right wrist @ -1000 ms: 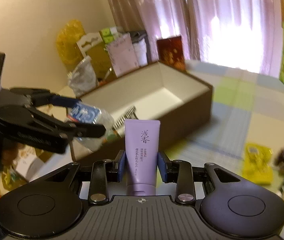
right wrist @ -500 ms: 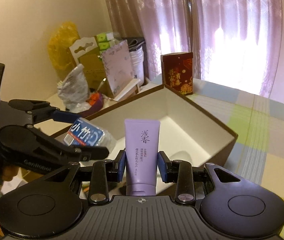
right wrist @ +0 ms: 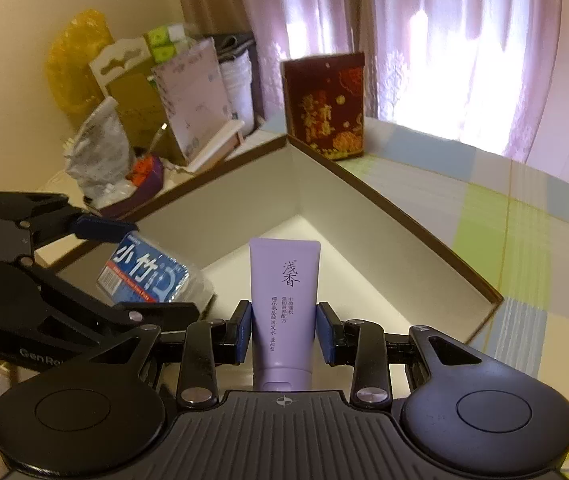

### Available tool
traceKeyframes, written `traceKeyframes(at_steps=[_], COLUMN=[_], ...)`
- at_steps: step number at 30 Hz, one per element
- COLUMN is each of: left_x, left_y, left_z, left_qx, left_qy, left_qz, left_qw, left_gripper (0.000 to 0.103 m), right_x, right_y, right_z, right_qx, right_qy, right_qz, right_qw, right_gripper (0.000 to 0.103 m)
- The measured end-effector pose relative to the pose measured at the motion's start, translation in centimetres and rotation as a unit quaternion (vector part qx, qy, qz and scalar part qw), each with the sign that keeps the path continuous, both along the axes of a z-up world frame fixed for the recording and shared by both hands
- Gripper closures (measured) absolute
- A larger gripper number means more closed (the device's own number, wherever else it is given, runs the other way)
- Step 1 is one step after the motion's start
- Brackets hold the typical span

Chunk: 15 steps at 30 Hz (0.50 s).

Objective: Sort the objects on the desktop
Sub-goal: 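Carry the floss-pick box and purple tube over the open box with both tools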

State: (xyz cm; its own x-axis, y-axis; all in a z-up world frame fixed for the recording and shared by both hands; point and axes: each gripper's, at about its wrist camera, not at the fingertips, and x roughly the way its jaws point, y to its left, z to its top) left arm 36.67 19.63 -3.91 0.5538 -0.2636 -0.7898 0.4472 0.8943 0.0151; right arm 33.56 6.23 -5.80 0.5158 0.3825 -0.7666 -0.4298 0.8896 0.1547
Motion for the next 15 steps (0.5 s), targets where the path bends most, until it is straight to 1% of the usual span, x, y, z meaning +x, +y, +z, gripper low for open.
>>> traceKeyframes(at_steps=[7,15], left_x=[2.1,4.4], left_y=[-1.1,-3.6], left_z=[-3.0,-5.3], left_qx=[0.009,0.021], left_qy=[0.027,0.043], left_qz=[0.020,0.012], left_qw=[0.9994,0.9988], left_gripper=[0.016,0.015], right_x=[2.6,4.9], right_y=[0.0,-0.4], right_z=[-2.1,-3.8], right_qx=[-0.038,-0.069], right_qy=[0.019,0.036], right_qz=[0.015,0.029], right_qw=[0.999,0.997], right_gripper=[0.072,0.071])
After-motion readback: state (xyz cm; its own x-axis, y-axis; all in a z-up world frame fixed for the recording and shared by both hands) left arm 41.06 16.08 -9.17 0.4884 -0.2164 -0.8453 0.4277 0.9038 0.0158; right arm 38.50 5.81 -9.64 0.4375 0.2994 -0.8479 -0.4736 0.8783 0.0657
